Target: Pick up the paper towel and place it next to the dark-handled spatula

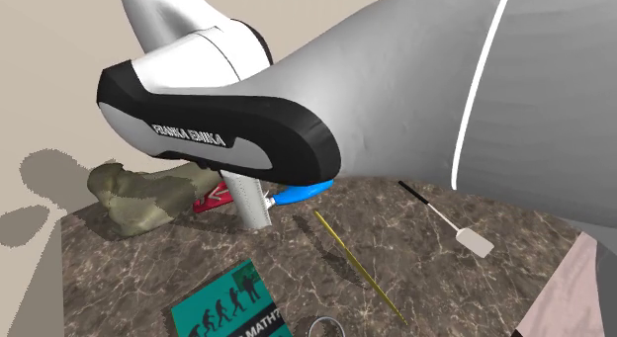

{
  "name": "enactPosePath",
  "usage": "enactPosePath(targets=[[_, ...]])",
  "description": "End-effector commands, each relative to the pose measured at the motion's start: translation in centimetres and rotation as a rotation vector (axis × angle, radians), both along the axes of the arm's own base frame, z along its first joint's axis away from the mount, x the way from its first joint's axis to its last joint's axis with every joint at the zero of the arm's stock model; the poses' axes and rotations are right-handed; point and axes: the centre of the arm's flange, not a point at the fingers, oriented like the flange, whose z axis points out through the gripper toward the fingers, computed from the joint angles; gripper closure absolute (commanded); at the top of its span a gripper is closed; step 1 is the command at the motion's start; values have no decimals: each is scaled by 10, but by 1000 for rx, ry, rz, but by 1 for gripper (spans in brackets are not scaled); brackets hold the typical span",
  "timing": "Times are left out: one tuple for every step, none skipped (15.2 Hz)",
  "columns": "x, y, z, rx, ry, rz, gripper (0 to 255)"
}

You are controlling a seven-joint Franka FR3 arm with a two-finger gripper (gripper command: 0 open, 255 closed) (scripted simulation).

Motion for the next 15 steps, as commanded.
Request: enactPosePath(targets=[[0, -1, 12, 0, 0, 0, 255], [0, -1, 17, 0, 0, 0, 255], [0, -1, 22, 0, 0, 0, 255], [0, -1, 28, 0, 0, 0, 255], [0, -1, 33, 0, 0, 0, 255], [0, -1, 37, 0, 0, 0, 255], [-4, -13, 41, 0, 0, 0, 255], [-8, -25, 45, 0, 0, 0, 255], [-13, -36, 48, 0, 0, 0, 255], [-17, -48, 52, 0, 0, 0, 255], [-21, -60, 55, 0, 0, 0, 255], [-26, -72, 59, 0, 0, 0, 255], [-30, -84, 62, 0, 0, 0, 255], [-34, -96, 66, 0, 0, 0, 255], [-39, -108, 69, 0, 0, 0, 255]])
